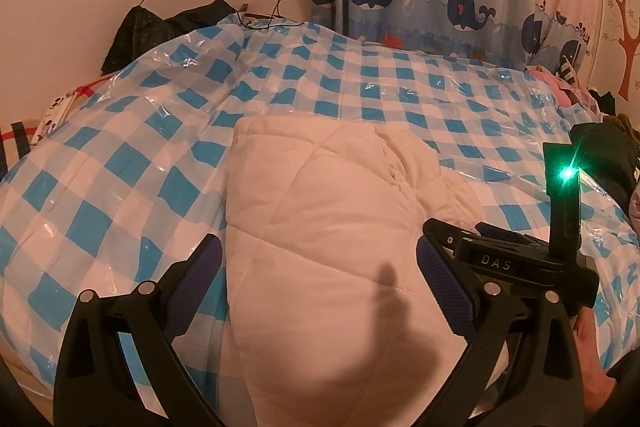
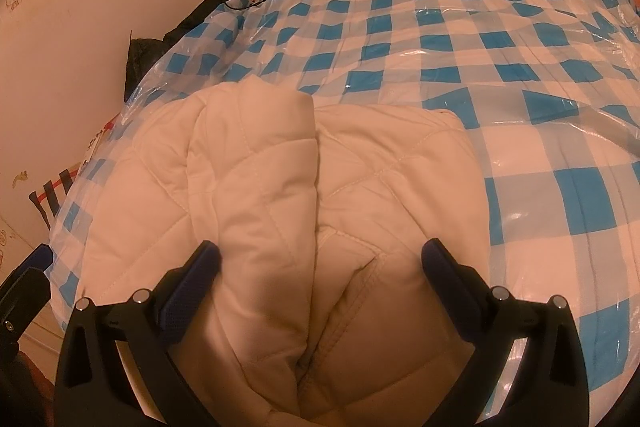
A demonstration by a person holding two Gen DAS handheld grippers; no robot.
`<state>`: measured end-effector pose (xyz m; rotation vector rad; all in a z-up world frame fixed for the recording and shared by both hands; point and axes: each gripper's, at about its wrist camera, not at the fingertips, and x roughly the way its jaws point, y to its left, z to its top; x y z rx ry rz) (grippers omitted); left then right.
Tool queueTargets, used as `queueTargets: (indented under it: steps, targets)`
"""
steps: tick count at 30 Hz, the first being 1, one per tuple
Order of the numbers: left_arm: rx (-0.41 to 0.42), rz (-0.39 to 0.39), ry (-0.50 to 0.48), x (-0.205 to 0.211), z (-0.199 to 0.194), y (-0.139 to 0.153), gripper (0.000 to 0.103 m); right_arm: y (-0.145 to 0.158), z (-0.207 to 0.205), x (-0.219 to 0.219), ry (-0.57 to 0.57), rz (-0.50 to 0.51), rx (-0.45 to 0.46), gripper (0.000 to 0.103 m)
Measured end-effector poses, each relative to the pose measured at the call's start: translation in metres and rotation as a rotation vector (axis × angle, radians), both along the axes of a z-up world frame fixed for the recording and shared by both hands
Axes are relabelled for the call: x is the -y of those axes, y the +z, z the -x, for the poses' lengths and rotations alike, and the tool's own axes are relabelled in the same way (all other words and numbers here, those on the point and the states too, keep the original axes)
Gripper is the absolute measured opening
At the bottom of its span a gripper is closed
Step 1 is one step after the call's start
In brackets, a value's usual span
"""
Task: Fold large clothes
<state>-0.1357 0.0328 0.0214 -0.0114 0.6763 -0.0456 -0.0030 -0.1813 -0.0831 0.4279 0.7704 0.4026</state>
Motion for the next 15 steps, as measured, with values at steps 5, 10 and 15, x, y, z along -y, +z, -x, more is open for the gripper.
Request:
queueTargets:
  steps: [5, 10, 15]
  targets:
    - [0.003, -0.001, 0.000, -0.001, 0.000, 0.000, 0.093, 0.001, -0.001, -0.002, 0.000, 0.000, 0.000, 0.097]
    - [0.004, -0.001, 0.000, -0.002, 0.000, 0.000, 0.093, 0.001, -0.001, -0.004, 0.002, 0.002, -0.003, 0.097]
    - [-0.021, 0.012, 0.013, -0.005, -0.003, -0.002, 0.093, 0.012, 0.003, 0.005, -0.010, 0.029, 0.015, 0.097]
